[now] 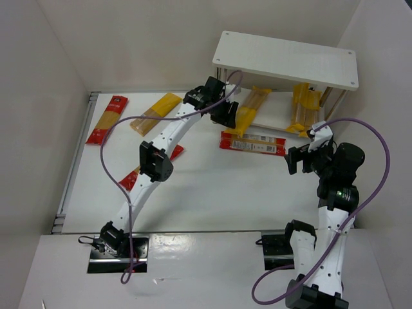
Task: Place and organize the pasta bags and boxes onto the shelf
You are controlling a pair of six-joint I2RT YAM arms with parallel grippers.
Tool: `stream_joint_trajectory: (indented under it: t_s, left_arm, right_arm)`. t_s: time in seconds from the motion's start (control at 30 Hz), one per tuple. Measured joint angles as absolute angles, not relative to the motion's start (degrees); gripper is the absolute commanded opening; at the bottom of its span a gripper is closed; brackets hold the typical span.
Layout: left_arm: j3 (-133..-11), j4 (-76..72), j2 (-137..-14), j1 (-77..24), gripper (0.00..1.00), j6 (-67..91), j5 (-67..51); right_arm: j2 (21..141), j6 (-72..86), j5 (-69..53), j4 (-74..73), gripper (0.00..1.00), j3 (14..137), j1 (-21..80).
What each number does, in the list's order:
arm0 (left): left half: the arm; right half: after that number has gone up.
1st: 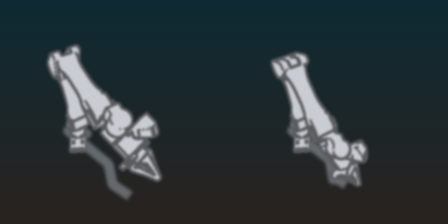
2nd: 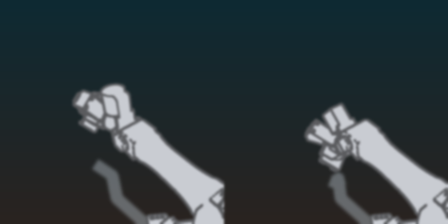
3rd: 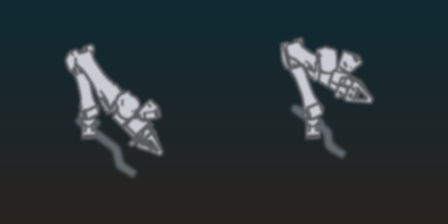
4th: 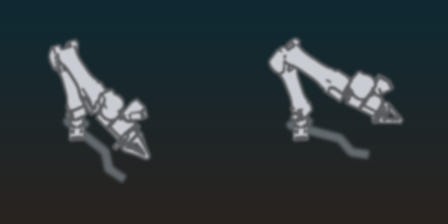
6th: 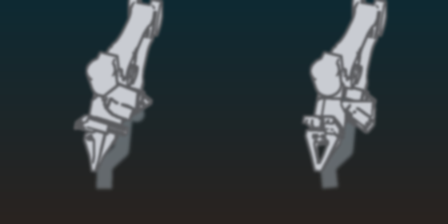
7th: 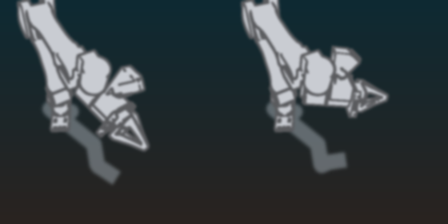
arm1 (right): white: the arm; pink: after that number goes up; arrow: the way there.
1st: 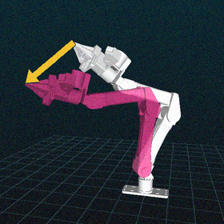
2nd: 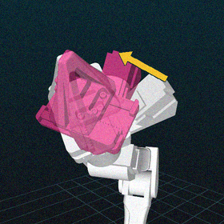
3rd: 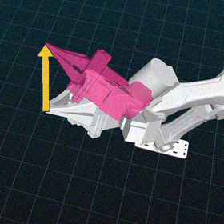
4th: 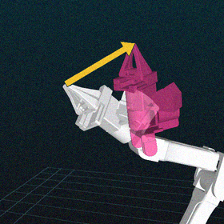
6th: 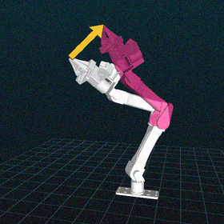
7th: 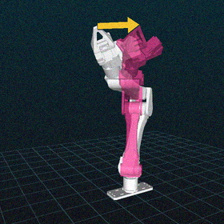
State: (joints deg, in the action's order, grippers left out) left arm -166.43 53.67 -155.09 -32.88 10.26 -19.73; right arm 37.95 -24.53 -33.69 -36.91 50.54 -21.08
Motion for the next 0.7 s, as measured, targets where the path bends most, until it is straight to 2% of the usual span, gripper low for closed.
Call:
stream_joint_trajectory:
  t_s: [0.23,0.37,0.53,0.63,0.7]
  left_arm:
    - [-144.6,54.0,-134.7,-34.4,0.6,8.9,-18.5]
    - [-119.2,46.6,-114.9,-34.6,0.72,8.9,-16.5]
    - [-94.7,40.4,-94.2,-29.3,0.94,9.4,-12.7]
    - [-84.2,35.4,-85.7,-21.5,1.0,9.6,-11.1]
    - [-77.8,33.0,-80.2,-15.8,1.0,9.7,-8.6]
  right_arm:
    - [37.6,-24.5,-33.9,-36.9,1.0,50.5,-19.2]
    - [37.3,-24.5,-34.4,-36.9,1.0,50.5,-15.9]
    - [40.8,-23.6,-33.5,-36.1,1.0,50.5,-7.2]
    - [45.9,-22.1,-31.4,-34.5,1.0,50.6,-0.4]
    - [50.1,-20.3,-28.7,-32.4,1.0,50.6,3.6]
